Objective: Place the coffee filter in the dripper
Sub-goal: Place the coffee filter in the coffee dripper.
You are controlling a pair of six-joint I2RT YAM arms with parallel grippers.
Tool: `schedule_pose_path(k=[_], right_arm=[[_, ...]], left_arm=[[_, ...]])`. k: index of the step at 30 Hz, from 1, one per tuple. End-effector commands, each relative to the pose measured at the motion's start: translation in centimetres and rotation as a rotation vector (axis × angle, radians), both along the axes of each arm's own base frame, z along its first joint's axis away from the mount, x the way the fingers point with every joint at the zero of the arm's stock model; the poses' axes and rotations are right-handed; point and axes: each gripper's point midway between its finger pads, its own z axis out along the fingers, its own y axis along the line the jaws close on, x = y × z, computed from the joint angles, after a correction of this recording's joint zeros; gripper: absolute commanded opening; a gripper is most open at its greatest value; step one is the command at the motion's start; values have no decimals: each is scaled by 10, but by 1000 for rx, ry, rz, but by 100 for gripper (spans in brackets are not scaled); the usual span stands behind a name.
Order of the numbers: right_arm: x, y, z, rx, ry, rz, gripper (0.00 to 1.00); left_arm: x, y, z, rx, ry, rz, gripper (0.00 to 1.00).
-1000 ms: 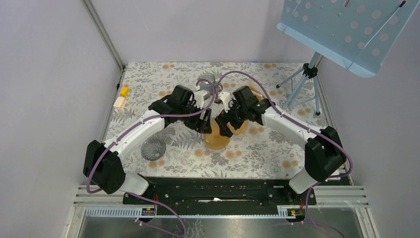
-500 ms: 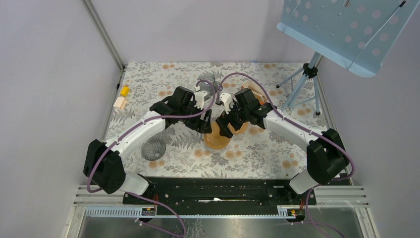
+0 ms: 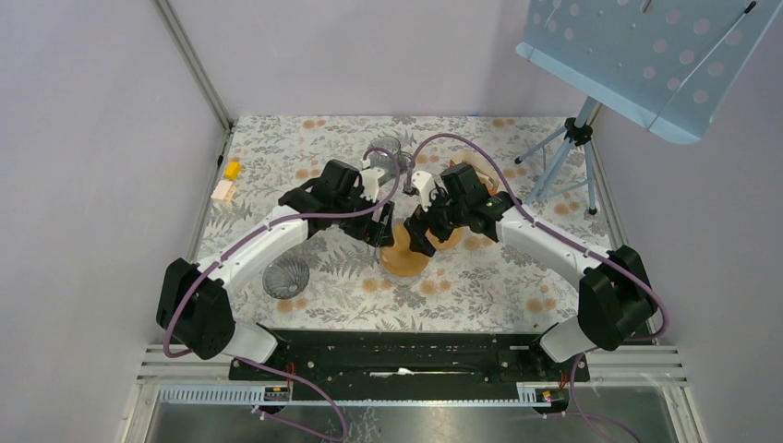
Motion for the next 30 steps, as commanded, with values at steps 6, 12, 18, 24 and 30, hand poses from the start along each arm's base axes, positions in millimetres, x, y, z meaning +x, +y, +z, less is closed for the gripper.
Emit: schedule_pose_path(k=[6, 12, 18, 24, 30], right_arm=[[-10, 5, 50, 88, -70, 93, 100], [-12, 6, 57, 96, -68, 103, 100], [-11, 7, 66, 103, -81, 118, 99], [-15, 7, 80, 126, -102, 143, 100], [-14, 1, 106, 187, -122, 141, 100]], left_arm=[[7, -2, 35, -59, -76, -10, 88], [3, -3, 47, -83, -94, -44, 97], [-1, -2, 54, -90, -111, -68, 99], [-2, 0, 66, -116, -133, -97, 99], [13, 15, 95, -196, -173, -59, 99]])
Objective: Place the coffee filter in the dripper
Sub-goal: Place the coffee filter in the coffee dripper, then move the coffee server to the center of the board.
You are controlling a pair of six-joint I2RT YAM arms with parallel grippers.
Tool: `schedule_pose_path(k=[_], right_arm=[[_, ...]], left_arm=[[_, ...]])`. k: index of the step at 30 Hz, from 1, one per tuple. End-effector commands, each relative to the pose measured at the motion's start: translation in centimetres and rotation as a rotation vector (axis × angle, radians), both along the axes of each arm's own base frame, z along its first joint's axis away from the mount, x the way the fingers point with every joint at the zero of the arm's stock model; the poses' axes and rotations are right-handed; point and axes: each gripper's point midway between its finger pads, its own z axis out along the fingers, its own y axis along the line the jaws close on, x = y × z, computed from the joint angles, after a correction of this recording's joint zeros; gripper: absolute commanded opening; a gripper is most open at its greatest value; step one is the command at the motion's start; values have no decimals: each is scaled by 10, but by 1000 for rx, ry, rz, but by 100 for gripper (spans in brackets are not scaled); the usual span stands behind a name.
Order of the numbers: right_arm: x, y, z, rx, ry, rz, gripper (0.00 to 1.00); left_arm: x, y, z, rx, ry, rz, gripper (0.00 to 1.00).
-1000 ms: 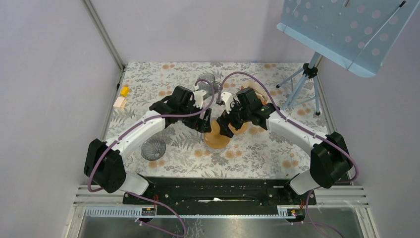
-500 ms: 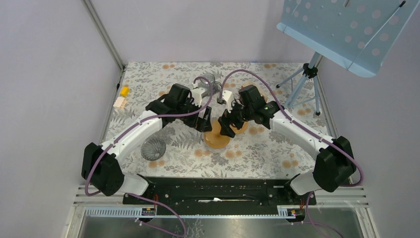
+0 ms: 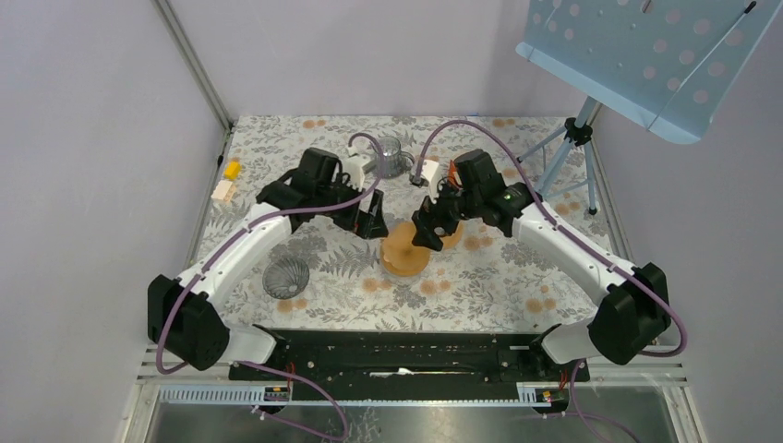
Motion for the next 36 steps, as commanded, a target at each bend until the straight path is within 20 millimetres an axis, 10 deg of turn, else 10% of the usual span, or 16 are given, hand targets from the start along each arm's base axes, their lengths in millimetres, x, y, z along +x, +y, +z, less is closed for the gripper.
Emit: schedule_pose_path(k=[1, 14, 26, 36], right_arm=[[6, -3, 54, 108, -86, 13, 99], [43, -27, 88, 144, -145, -174, 100], [52, -51, 73, 158, -136, -247, 100], [57, -67, 57, 138, -111, -296, 100]], left_arm=[[18, 9, 63, -143, -136, 9, 99], [137, 73, 80, -94, -324, 375, 97], [277, 54, 14, -75, -180, 551, 83], [340, 35, -33, -130, -128, 605, 79]])
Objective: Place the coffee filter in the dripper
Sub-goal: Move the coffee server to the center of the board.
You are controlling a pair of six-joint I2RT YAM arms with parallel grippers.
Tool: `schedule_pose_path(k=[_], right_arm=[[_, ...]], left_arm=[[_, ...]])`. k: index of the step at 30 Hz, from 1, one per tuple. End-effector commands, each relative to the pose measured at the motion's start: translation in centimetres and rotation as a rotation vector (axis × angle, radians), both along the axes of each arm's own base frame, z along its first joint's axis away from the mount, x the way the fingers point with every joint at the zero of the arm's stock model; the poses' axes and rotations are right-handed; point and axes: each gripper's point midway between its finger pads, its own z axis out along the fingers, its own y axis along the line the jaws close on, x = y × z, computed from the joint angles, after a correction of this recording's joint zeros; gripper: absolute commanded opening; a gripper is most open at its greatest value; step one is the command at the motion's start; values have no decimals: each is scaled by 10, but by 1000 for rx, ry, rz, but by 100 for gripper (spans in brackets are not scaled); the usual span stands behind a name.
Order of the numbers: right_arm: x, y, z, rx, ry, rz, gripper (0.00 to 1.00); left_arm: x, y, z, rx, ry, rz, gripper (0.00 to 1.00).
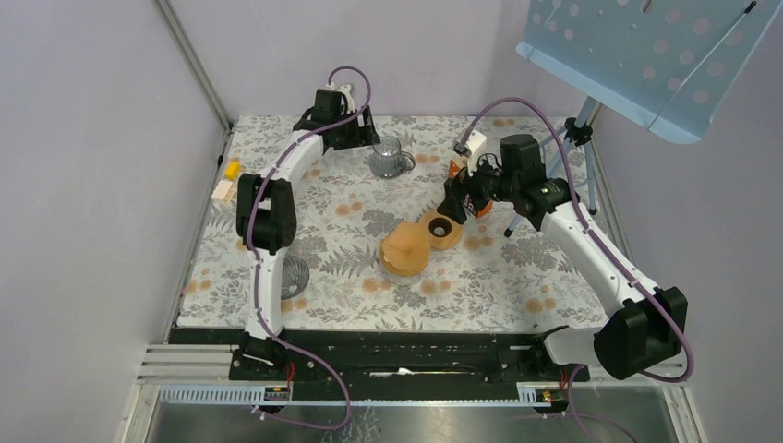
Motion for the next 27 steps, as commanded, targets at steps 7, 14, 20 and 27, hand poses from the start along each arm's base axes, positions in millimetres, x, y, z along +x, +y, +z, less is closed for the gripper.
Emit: schedule_pose_path(k=[7, 14, 20, 27], right_arm=[[4, -14, 4, 25, -32, -43, 100], [3, -13, -2, 25, -16, -37, 100], [-1, -13, -5, 29, -11, -28, 100], [-7, -17, -7, 16, -18, -29, 100]], left_arm=[[42, -12, 0, -35, -55, 44, 73], [38, -18, -10, 38, -51, 25, 58], [34, -7, -15, 98, -35, 42, 58], [24, 2, -20, 146, -11, 13, 49]])
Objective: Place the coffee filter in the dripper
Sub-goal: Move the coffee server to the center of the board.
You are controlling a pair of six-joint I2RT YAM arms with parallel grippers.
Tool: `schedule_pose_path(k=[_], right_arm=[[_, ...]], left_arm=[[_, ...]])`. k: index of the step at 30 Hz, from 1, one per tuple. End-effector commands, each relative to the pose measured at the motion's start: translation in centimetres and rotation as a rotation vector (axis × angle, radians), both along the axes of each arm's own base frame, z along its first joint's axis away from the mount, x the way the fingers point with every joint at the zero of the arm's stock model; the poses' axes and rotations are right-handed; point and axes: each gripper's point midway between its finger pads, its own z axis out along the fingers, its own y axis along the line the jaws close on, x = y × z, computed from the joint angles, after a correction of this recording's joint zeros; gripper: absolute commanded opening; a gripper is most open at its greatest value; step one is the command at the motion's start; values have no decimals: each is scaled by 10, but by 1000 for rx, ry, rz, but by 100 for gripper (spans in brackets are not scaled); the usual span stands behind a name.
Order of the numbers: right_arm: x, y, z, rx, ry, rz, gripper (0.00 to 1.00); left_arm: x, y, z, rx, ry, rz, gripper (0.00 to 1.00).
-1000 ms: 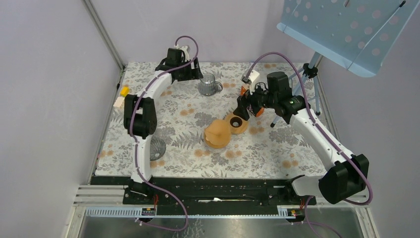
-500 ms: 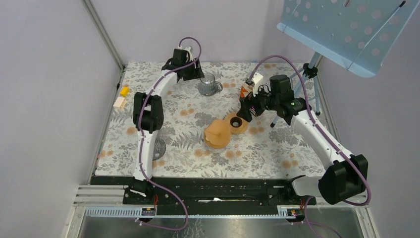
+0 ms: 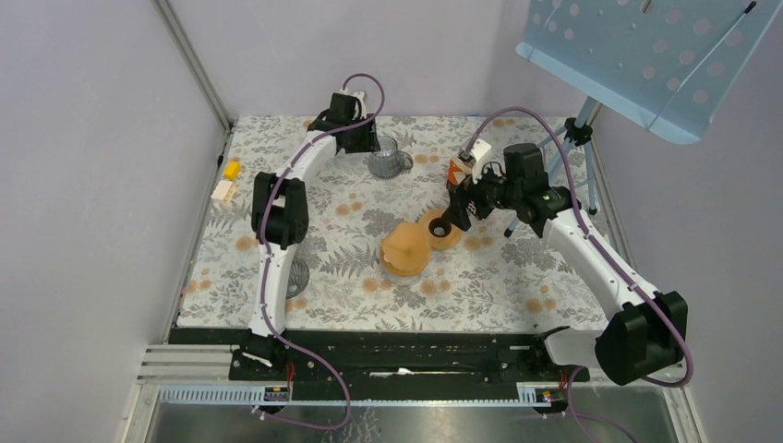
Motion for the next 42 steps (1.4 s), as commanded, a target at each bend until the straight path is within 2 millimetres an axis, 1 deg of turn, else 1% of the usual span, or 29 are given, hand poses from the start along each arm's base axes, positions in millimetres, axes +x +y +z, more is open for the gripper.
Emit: schedule_pose_path(k=[1, 4, 7, 10, 12, 13, 16, 18, 21, 24, 26, 30, 31, 33, 36, 42], right_arm=[[-4, -3, 17, 20, -63, 6, 100], [-5, -3, 14, 17, -59, 5, 100], [-6, -3, 14, 15, -59, 7, 100], [-5, -4, 13, 14, -60, 6, 100], [-5, -3, 12, 14, -57, 7, 100], [-5, -3, 11, 12, -53, 8, 100], [-5, -4, 11, 8, -53, 9, 100], [-5, -4, 10, 3, -51, 9, 100], [-4, -6, 9, -8, -53, 9, 100], [-2, -8, 5, -30, -55, 5, 100], [0, -10, 3, -45, -57, 1, 100], [5, -13, -2, -68, -60, -15, 100], [7, -14, -4, -75, -60, -20, 100], [9, -16, -8, -90, -58, -30, 100], [16, -19, -16, -118, -52, -48, 100], [26, -25, -40, -175, -12, -79, 100]], left_arm=[[3, 15, 24, 52, -45, -6, 47], [-2, 21, 26, 43, -27, -15, 42], [-8, 31, 29, 44, -12, -22, 38], [-19, 40, 29, 57, 3, -41, 33], [-28, 45, 30, 69, 17, -60, 28], [-33, 48, 33, 74, 20, -69, 24], [-52, 57, 35, 77, 45, -98, 17], [-67, 63, 37, 90, 64, -122, 12], [-95, 73, 39, 116, 85, -159, 7], [-129, 79, 37, 140, 99, -205, 4], [-156, 85, 28, 161, 125, -228, 3], [-188, 101, 20, 228, 118, -226, 3], [-194, 104, 21, 240, 110, -225, 4], [-202, 108, 16, 253, 113, -223, 6], [-207, 109, 9, 256, 117, -222, 8], [-201, 115, -1, 286, 82, -189, 8]])
